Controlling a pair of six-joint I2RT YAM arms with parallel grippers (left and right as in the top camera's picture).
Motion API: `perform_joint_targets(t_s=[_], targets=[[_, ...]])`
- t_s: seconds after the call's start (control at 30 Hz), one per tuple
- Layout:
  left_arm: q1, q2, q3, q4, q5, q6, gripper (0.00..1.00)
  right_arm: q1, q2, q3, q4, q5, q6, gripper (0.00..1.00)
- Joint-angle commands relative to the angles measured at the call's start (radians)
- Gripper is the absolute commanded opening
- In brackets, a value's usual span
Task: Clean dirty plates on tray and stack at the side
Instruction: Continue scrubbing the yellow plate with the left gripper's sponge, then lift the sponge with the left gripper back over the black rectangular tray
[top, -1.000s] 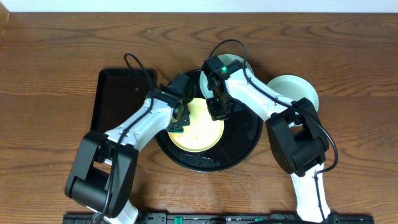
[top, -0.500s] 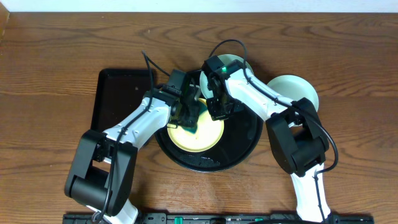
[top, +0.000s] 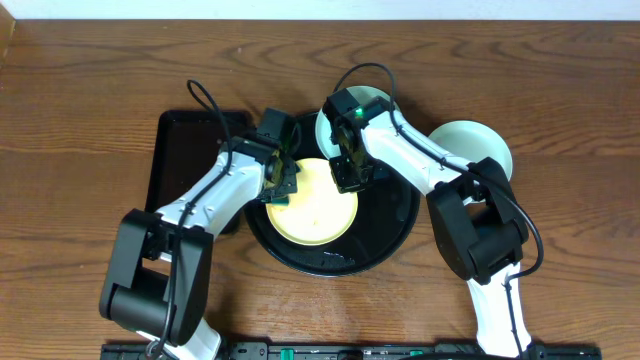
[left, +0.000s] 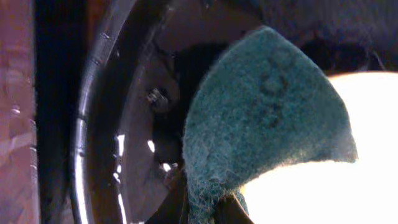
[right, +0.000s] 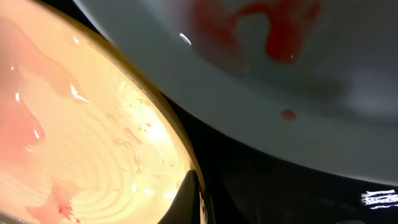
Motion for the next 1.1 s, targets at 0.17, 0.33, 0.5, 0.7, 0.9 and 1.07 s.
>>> perform_joint_targets(t_s=[0.17, 0.33, 0.5, 0.7, 0.9, 1.07], targets=[[0.033, 0.013, -0.02, 0.013, 0.679, 0.388, 0.07, 0.008, 0.014, -0.011, -0.005, 0.033, -0.005, 0.01], [0.059, 0.012, 0.018, 0.096, 0.542, 0.296, 0.07, 0.008, 0.014, -0.011, -0.006, 0.033, -0.006, 0.01], [0.164, -0.028, 0.112, 0.049, 0.331, 0.146, 0.08, 0.008, 0.013, -0.011, -0.005, 0.017, -0.041, 0.01], [0.303, -0.138, 0.148, -0.035, 0.271, 0.131, 0.08, 0.008, -0.006, -0.004, -0.01, -0.008, -0.074, 0.01], [0.395, -0.2, 0.148, -0.12, 0.172, 0.131, 0.07, 0.008, -0.091, -0.004, 0.005, 0.034, -0.084, 0.01], [0.413, -0.2, 0.135, -0.135, 0.172, 0.132, 0.07, 0.008, -0.184, -0.004, 0.024, 0.17, -0.084, 0.01]])
